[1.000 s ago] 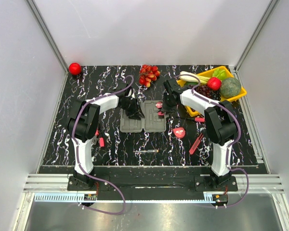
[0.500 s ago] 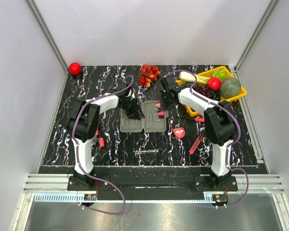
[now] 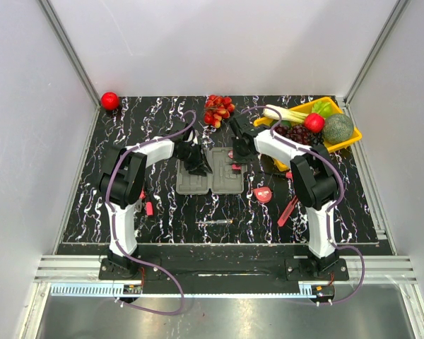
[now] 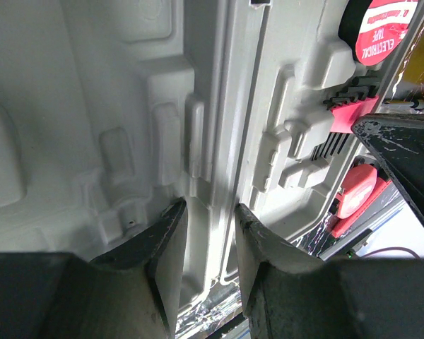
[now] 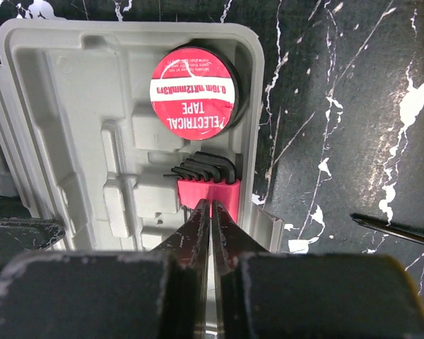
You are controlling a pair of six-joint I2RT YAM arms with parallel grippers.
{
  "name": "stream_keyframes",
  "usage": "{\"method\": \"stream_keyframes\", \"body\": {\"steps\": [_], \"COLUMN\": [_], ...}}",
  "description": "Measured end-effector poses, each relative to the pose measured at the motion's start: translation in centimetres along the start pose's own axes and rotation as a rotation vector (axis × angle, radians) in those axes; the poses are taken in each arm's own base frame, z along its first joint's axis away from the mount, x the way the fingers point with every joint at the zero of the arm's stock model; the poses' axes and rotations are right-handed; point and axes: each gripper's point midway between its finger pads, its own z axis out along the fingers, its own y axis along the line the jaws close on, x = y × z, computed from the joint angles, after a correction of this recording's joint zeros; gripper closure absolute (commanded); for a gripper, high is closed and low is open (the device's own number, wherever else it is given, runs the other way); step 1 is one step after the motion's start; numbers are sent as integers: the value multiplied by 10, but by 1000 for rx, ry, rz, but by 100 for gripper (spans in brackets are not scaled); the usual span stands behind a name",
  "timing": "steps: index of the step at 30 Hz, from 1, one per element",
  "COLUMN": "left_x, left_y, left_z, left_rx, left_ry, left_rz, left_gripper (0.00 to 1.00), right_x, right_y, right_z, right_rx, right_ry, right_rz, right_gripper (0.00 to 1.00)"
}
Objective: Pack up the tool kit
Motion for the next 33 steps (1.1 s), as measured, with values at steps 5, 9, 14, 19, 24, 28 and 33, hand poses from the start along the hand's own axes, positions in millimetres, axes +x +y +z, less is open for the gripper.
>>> {"method": "stream_keyframes", "body": {"steps": [5,9,14,19,24,28,33], "left_x": [0,0,1,1,1,1,-1], "left_y": [0,0,0,-1,-1,-1,-6], "left_z": [0,0,1,1,0,0,-4], "left_rx": [0,0,3,9,11,12,11], "left_ry": [0,0,1,4,5,4,2], "left_rz": [0,0,1,1,0,1,10], "left_gripper": [65,65,65,65,64,59,41], "right_x": [0,-1,-2,-2,-2,-4,-17], "right_y": [-1,-2,-4,-4,-3,-3,1], "right_z": [0,1,6,6,5,4,-10], "right_rx": [20,34,51,52,51,51,46], "right_ry": [-8,-16,-22,-23,-23,-25,-59], "right_rz": [-2,-5,-3,-3,-4,-5,-5], "right_gripper": [92,91,91,91,89,79,48]}}
